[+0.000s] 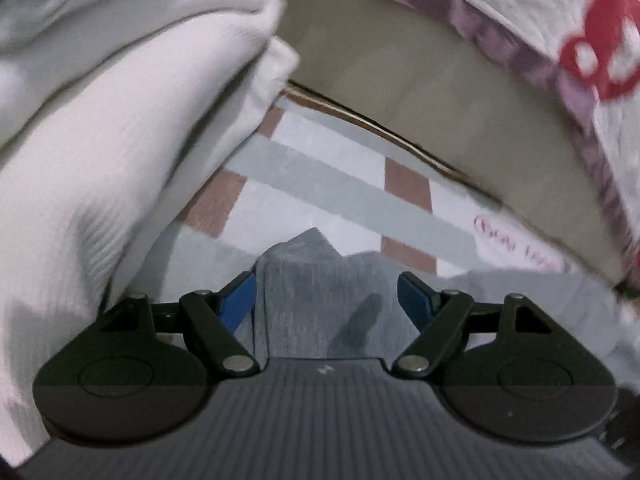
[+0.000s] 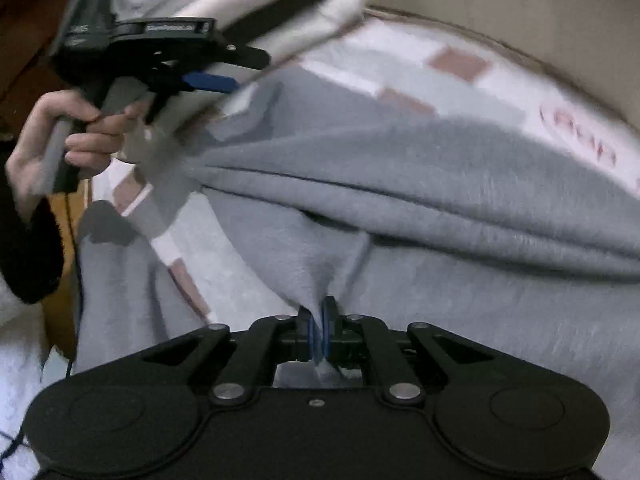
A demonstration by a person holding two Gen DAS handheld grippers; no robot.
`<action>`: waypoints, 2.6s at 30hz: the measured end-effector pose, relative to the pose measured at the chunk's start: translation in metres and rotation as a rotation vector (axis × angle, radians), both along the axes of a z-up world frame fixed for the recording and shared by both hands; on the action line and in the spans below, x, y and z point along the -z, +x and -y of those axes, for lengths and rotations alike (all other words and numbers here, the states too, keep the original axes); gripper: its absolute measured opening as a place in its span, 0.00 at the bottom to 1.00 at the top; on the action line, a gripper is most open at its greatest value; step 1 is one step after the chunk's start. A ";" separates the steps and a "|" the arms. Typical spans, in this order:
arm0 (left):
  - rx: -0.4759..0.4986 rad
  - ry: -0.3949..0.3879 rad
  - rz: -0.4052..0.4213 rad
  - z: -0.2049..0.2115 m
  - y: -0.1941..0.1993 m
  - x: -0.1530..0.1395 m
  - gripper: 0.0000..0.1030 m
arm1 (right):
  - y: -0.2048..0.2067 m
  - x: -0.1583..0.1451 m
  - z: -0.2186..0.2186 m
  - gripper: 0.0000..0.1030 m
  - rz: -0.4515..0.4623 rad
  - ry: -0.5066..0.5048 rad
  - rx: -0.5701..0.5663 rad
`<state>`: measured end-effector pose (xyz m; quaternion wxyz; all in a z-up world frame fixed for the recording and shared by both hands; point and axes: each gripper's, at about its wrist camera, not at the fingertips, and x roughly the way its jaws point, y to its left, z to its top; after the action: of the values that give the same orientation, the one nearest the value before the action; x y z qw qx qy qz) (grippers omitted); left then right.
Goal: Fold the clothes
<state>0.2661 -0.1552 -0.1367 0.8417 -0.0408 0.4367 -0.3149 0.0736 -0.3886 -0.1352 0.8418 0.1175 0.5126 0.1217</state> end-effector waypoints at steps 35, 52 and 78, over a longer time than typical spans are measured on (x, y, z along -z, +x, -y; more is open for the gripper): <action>0.405 0.169 0.250 0.035 -0.051 -0.016 0.09 | -0.011 0.028 0.146 0.54 -0.027 0.374 0.672; 0.376 -0.015 0.438 0.026 -0.070 -0.051 0.06 | 0.033 -0.027 -0.014 0.54 0.325 -0.626 -0.095; 0.030 0.190 0.027 0.010 0.009 -0.003 0.59 | 0.194 -0.023 0.064 0.54 0.163 -0.511 0.391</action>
<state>0.2753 -0.1656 -0.1339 0.8428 0.0500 0.4538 -0.2850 0.2678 -0.4529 -0.1126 0.8897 -0.0117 0.4252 -0.1658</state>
